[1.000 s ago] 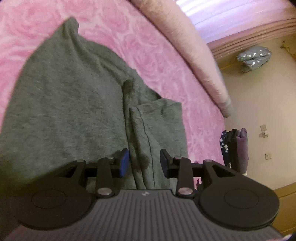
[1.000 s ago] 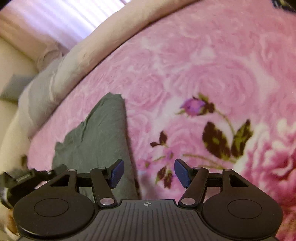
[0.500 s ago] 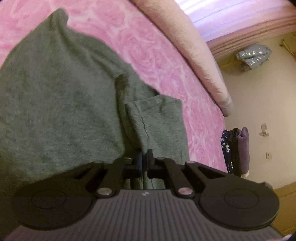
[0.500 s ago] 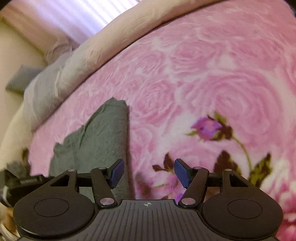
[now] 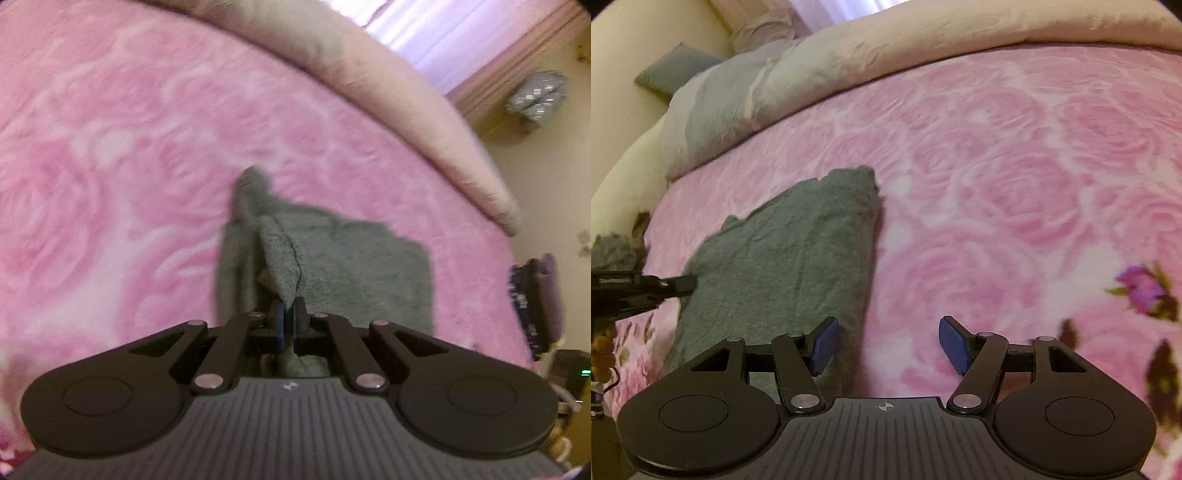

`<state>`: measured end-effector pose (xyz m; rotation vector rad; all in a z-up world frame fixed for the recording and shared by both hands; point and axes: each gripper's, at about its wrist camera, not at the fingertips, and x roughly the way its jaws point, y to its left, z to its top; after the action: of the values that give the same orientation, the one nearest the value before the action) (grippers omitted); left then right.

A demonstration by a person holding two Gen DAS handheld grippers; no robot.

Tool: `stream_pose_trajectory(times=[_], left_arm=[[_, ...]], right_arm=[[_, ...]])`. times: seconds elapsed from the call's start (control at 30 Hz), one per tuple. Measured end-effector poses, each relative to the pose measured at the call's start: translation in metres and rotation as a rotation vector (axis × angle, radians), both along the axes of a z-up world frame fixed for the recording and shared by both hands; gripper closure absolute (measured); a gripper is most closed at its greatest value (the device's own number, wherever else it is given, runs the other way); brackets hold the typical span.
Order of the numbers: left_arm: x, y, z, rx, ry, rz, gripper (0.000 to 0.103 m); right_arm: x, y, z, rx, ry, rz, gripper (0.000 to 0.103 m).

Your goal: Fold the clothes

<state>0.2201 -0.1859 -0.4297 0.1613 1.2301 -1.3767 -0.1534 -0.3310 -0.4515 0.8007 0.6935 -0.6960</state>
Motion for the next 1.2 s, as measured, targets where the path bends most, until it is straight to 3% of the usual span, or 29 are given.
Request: stream_pose_trajectory(times=[0.13,0.27,0.3,0.37,0.43,0.53,0.57,0.63,0.7,0.73,0.9,0.93,0.97,1.0,1.07,1.2], left_arm=[[0.005,0.007,0.016,-0.067,-0.021,0.002,0.101],[0.004,-0.008,-0.001,0.036,-0.063,-0.055,0.092],[0.006,-0.010,-0.004,0.038,-0.045,-0.053,0.092],[0.015,-0.010,-0.007,0.002,0.029,-0.019,0.079],[0.024,-0.015,-0.009,-0.034,0.093,0.031,0.075],[0.031,-0.024,-0.013,-0.071,0.137,0.060,0.081],[0.031,-0.028,-0.014,-0.079,0.137,0.055,0.096],[0.031,-0.033,-0.013,-0.104,0.121,0.038,0.098],[0.028,-0.030,0.000,-0.176,0.060,-0.004,0.099],[0.026,-0.030,0.002,-0.186,0.027,-0.012,0.099],[0.018,-0.036,-0.010,-0.111,-0.136,-0.008,0.095],[0.016,-0.035,-0.015,-0.109,-0.141,-0.009,0.093],[0.015,-0.033,-0.016,-0.114,-0.142,-0.003,0.092],[0.014,-0.030,-0.012,-0.116,-0.142,0.010,0.088],[0.014,-0.017,-0.001,-0.113,-0.147,0.035,0.078],[0.017,0.048,0.019,-0.133,-0.057,0.102,0.076]], right_arm=[[0.009,0.001,-0.003,-0.019,0.017,0.010,0.038],[0.015,-0.004,-0.004,-0.035,0.021,0.008,0.038],[0.016,-0.006,-0.004,-0.037,0.011,0.008,0.038],[0.017,-0.012,-0.001,-0.031,-0.023,-0.002,0.038],[0.016,-0.019,0.002,-0.025,-0.065,-0.019,0.038],[0.020,-0.038,0.002,0.005,-0.146,-0.054,0.038],[0.021,-0.044,0.001,0.016,-0.174,-0.065,0.039],[0.030,-0.055,-0.003,0.021,-0.199,-0.058,0.039],[0.040,-0.059,-0.006,-0.005,-0.166,-0.040,0.082],[0.045,-0.060,-0.008,-0.021,-0.149,-0.030,0.083],[0.061,-0.057,-0.019,-0.065,-0.091,-0.012,0.082],[0.063,-0.055,-0.021,-0.073,-0.078,-0.006,0.082],[0.063,-0.052,-0.020,-0.092,-0.071,0.001,0.074],[0.062,-0.048,-0.018,-0.111,-0.064,0.007,0.058],[0.054,-0.032,-0.009,-0.179,-0.052,0.020,0.045],[0.026,0.018,0.019,-0.362,-0.037,0.064,0.045]])
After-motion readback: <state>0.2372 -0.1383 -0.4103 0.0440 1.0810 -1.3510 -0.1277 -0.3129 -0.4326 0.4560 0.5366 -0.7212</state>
